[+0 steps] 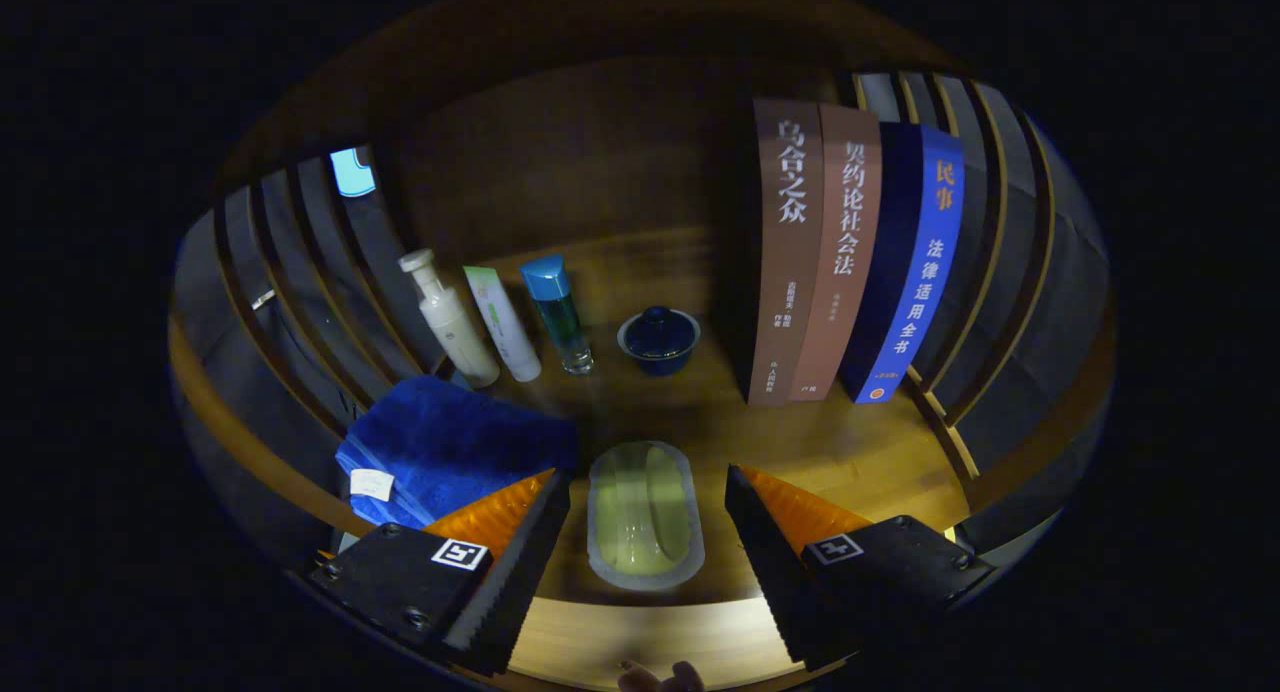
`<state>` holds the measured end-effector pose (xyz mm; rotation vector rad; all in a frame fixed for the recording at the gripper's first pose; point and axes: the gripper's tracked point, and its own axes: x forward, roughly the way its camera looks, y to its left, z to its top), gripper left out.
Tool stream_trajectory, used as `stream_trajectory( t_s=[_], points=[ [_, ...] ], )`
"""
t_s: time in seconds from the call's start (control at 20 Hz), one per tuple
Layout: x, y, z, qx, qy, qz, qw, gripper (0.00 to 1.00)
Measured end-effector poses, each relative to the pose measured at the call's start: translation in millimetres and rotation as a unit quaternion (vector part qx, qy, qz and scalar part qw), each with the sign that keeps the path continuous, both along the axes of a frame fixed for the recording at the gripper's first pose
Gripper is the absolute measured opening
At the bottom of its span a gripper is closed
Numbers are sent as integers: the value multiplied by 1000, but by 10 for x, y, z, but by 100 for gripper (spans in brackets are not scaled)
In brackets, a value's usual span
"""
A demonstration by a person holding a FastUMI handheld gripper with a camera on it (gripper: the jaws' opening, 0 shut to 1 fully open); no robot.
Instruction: Pull open the drawer, take out the items inside it, and place them on the countertop above the cabinet.
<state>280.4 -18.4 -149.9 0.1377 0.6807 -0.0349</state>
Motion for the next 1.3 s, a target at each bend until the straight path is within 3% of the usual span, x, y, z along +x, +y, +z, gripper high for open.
stream_trajectory(
  t_s=[0.35, 0.6, 0.8, 1.05, 1.3],
  points=[
    [-916, 142, 687, -21, -150, 13, 988, 99],
    [-1773, 224, 820, -17, -222, 20, 975, 99],
    [-2340, 190, 537, -3, -245, 10, 970, 99],
    [-2939, 117, -236, -25, -212, 11, 977, 99],
    [-3158, 163, -781, -25, -194, 9, 981, 99]
  ],
)
